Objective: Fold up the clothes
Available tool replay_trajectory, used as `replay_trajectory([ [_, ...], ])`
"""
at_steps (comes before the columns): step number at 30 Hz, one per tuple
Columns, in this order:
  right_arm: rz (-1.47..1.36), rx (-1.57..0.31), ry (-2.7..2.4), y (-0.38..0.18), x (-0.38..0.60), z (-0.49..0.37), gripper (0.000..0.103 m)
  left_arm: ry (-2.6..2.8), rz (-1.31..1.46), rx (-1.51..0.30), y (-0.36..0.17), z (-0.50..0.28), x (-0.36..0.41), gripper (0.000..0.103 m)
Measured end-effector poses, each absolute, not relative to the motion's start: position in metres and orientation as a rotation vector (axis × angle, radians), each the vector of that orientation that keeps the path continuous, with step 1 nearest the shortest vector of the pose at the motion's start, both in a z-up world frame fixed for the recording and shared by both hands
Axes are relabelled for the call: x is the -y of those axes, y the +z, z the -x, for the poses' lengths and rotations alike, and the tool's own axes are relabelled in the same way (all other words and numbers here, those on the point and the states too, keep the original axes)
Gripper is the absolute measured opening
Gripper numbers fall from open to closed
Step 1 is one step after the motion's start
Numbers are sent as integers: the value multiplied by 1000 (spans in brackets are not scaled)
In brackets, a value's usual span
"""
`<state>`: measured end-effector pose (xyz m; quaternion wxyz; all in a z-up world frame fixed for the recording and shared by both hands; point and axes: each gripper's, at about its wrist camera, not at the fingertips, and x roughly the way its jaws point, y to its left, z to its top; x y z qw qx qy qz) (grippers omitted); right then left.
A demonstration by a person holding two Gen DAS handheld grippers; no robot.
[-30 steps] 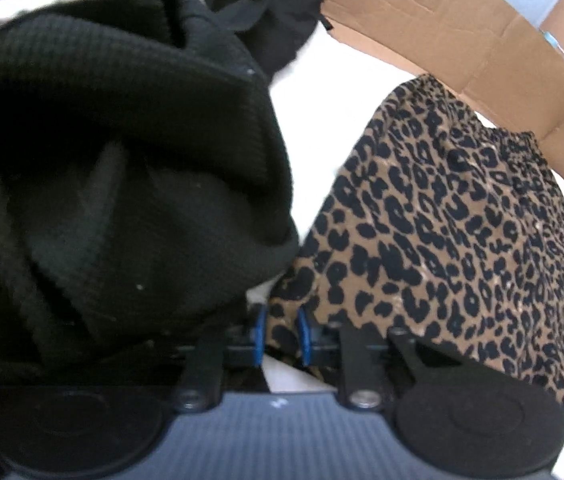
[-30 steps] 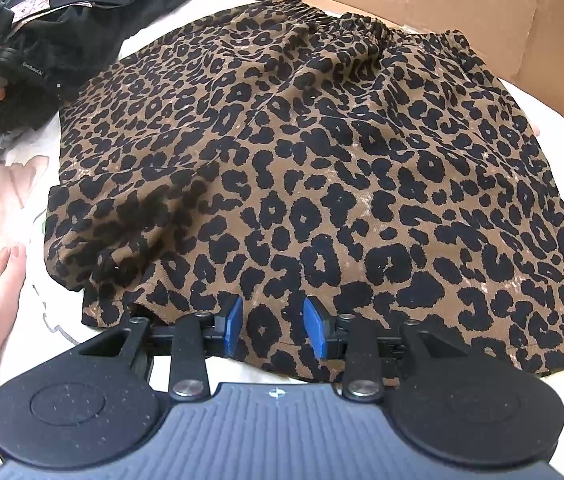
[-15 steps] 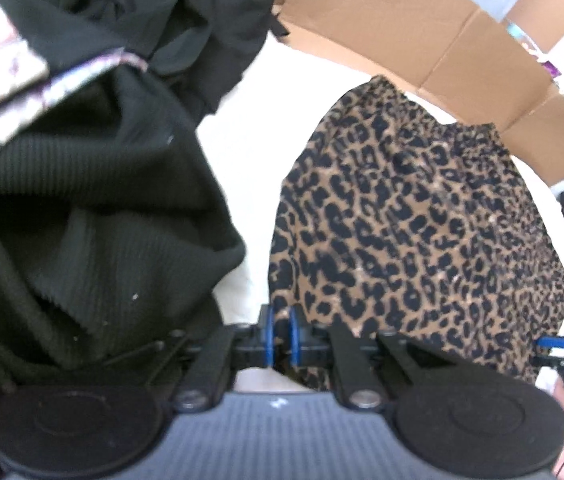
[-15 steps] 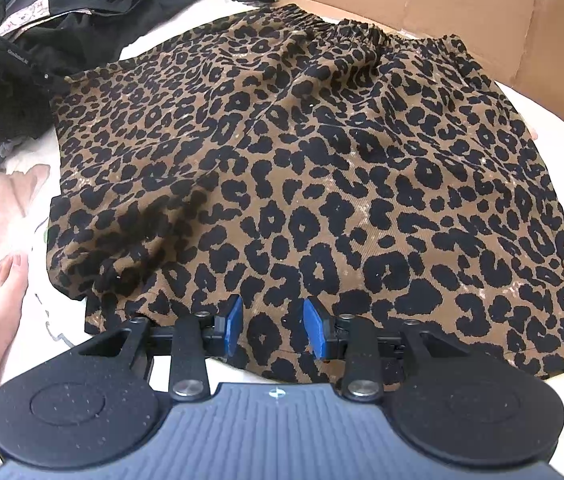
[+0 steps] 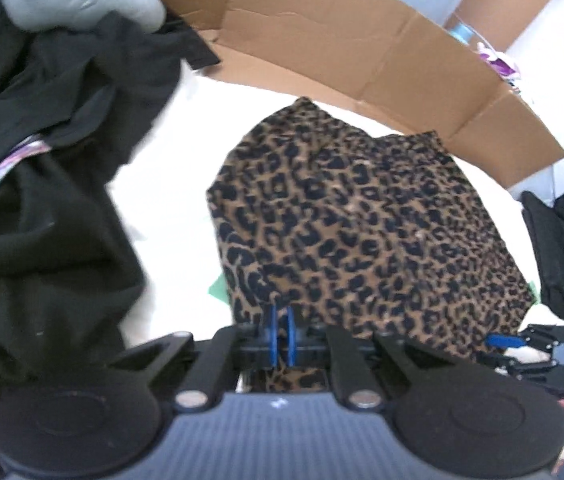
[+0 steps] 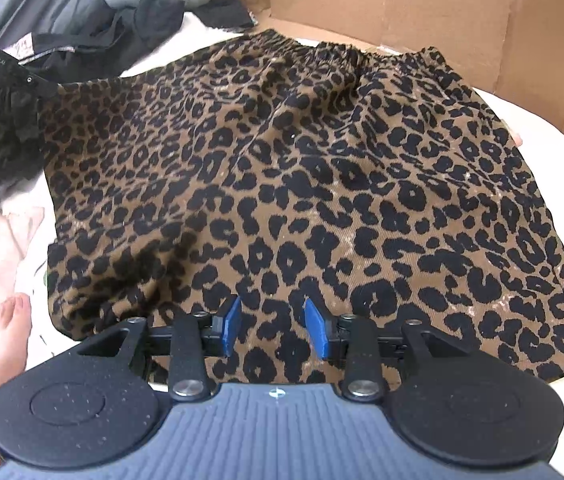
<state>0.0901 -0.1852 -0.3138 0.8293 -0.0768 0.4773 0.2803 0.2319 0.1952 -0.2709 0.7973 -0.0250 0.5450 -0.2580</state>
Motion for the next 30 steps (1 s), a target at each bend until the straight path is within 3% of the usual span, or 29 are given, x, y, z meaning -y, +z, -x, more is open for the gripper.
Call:
replay_trajectory([
  [20,20,-880,589,-282,199,-104,46,-669,32,-1213,-270,-208,-63,5],
  [30,-15,-842,639,-274,197,-100,47,-762,-121,-1249,-270,-201,-2,5],
])
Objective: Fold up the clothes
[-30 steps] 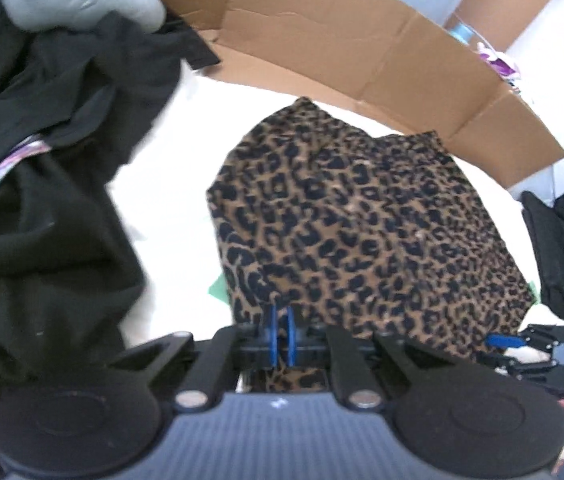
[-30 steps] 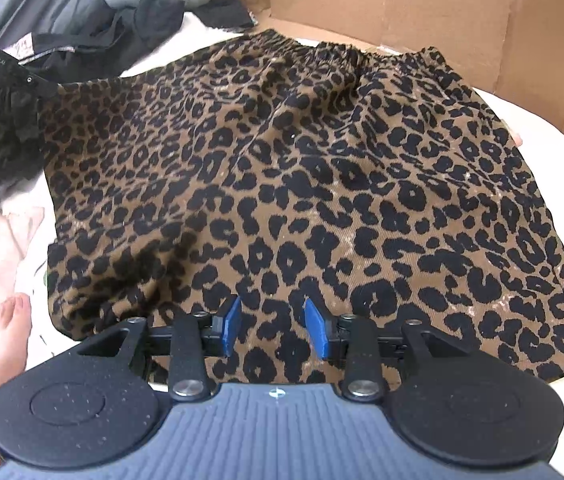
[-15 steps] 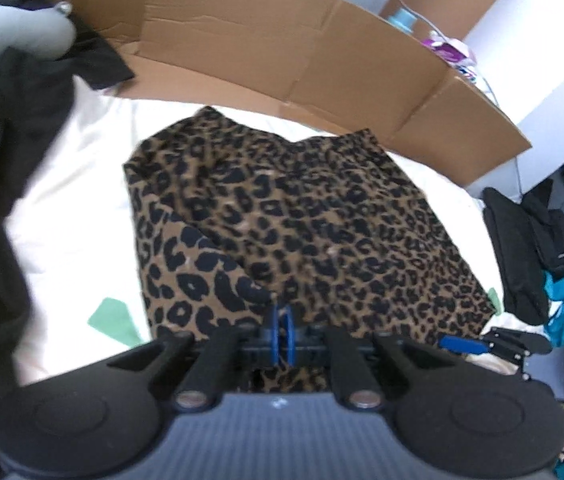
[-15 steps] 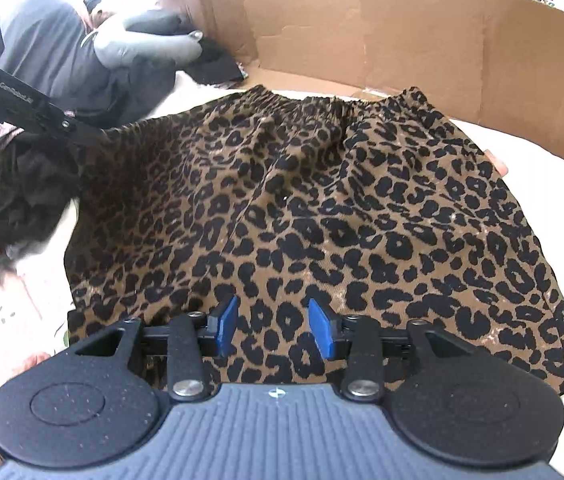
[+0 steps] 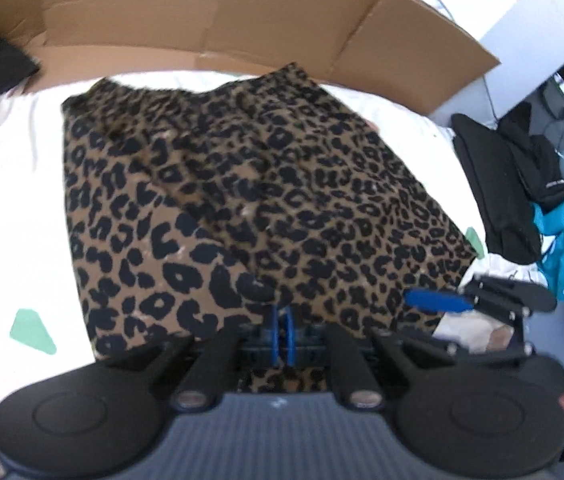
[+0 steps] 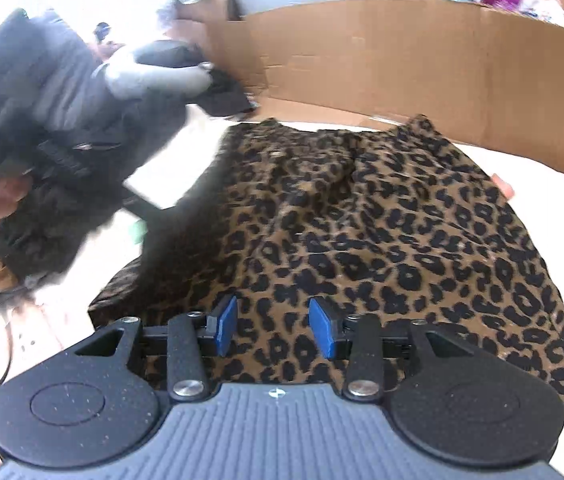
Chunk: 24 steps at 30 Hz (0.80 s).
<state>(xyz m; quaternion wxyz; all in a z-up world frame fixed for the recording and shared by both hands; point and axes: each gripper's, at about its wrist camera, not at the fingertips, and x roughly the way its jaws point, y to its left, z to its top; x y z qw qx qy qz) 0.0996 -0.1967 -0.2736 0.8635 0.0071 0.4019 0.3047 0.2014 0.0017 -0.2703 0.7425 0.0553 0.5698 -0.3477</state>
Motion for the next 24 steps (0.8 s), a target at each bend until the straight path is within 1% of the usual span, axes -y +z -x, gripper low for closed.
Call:
replay_trajectory([
  [7,-46,-837,672,-272,198,-93,47,-795,-82,-1256,-278,-196,17,5],
  [18,-190,-871,709,-276,194,-105,47,-789,102,-1306,-301,-190,25,5],
  [24,-171,-883,695,-278,183,-111,47,-835,168,-1307,-298,-185,39,5],
])
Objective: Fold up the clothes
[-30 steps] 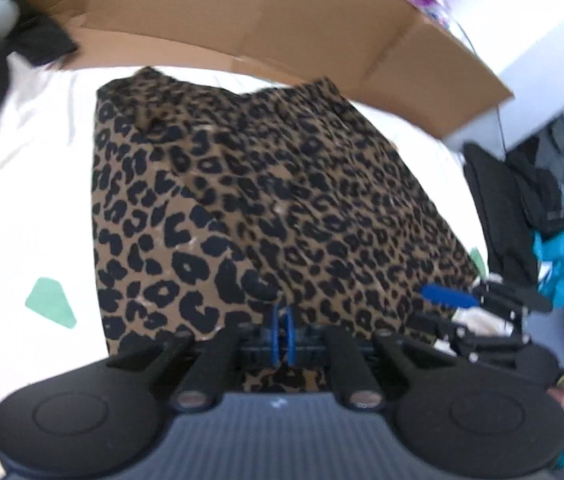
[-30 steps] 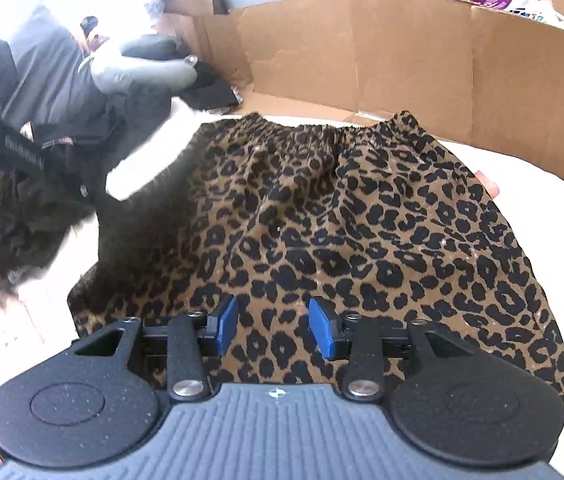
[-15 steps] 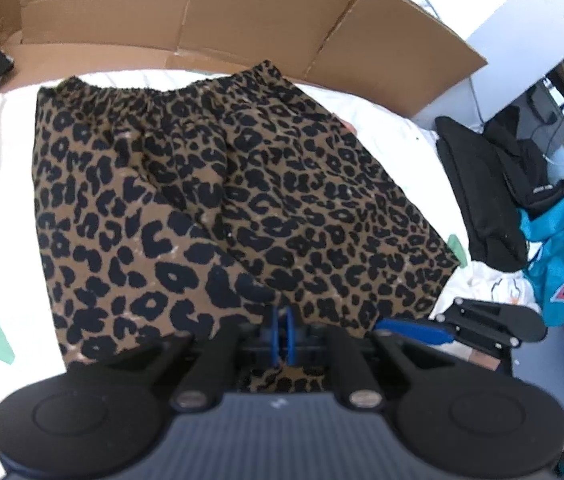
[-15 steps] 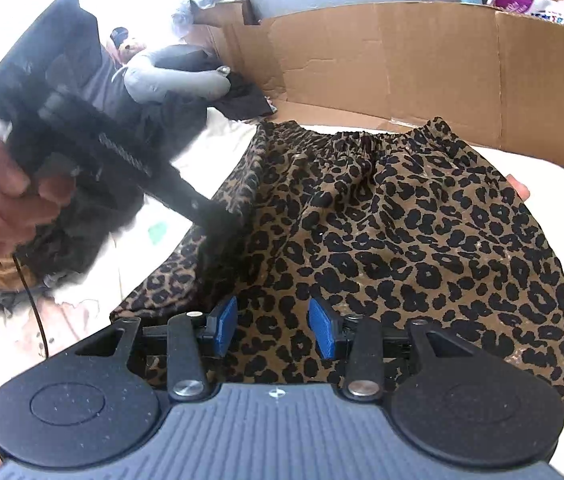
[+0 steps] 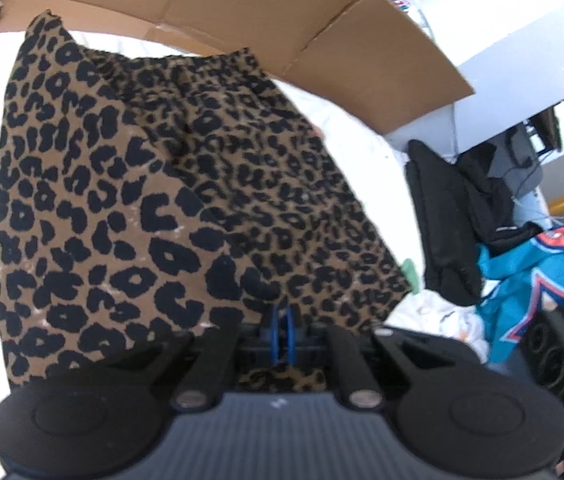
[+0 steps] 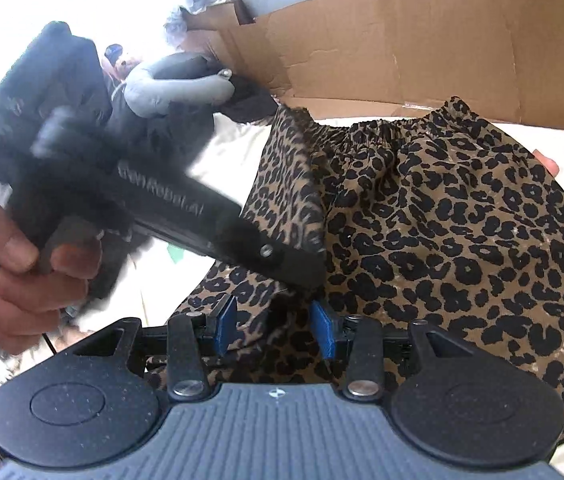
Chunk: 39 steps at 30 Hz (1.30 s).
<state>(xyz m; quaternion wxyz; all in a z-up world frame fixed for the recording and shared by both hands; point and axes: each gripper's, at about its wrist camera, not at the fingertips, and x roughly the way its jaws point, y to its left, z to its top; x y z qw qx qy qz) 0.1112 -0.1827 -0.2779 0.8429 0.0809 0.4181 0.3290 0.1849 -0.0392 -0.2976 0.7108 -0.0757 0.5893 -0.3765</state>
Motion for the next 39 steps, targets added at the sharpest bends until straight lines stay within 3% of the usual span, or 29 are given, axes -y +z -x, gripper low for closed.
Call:
replay_trajectory([
  [8,-169,-868,635,-283,179,-114,45,-884,220,-1306,-292,-176,50,5],
  [9,-177,-864,632,-284,181,-115,41,-894,228,-1305,-291,-174,51,5],
  [11,-188,-864,617,-287,184,-117,10,-907,232,-1306,-290,-171,53,6],
  [13,-208,-876,608,-291,189,-119,1,-915,235,-1299,-288,-171,52,7],
  [15,-220,-876,592,-292,196,-120,0,-907,240,-1276,-284,-172,49,14],
  [18,-217,-871,579,-291,201,-120,0,-879,210,-1219,-275,-174,43,34],
  [19,-225,-871,575,-291,204,-120,0,-872,193,-1203,-273,-175,42,36],
  [39,-358,-879,328,-298,285,-122,0,-750,86,-1241,-300,-182,22,36],
])
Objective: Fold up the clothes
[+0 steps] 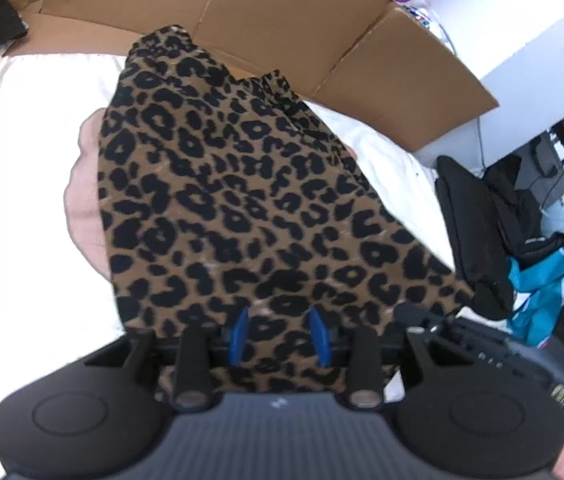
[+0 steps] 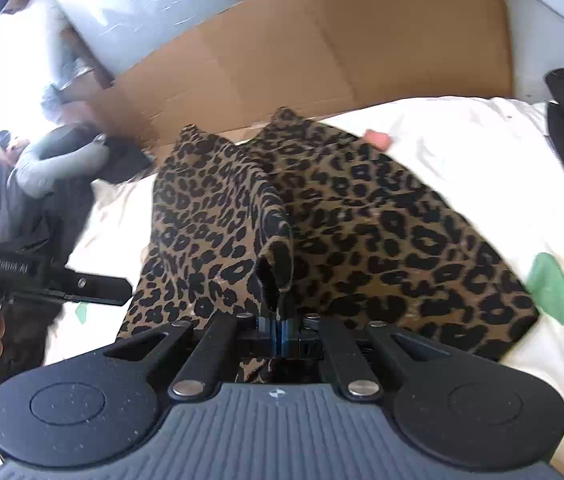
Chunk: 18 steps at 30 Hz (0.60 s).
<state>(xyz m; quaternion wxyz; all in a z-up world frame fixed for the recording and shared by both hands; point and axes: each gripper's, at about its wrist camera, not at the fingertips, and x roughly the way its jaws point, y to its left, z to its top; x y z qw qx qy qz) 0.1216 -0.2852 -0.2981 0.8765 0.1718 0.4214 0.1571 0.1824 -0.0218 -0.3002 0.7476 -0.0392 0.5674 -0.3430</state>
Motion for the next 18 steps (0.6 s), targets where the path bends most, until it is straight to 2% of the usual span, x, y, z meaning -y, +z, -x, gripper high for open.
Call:
replay_trajectory([
  [18,-457,-891,154,-320,339,-120,0,-736,37,-1280,-312,-189,9,36],
])
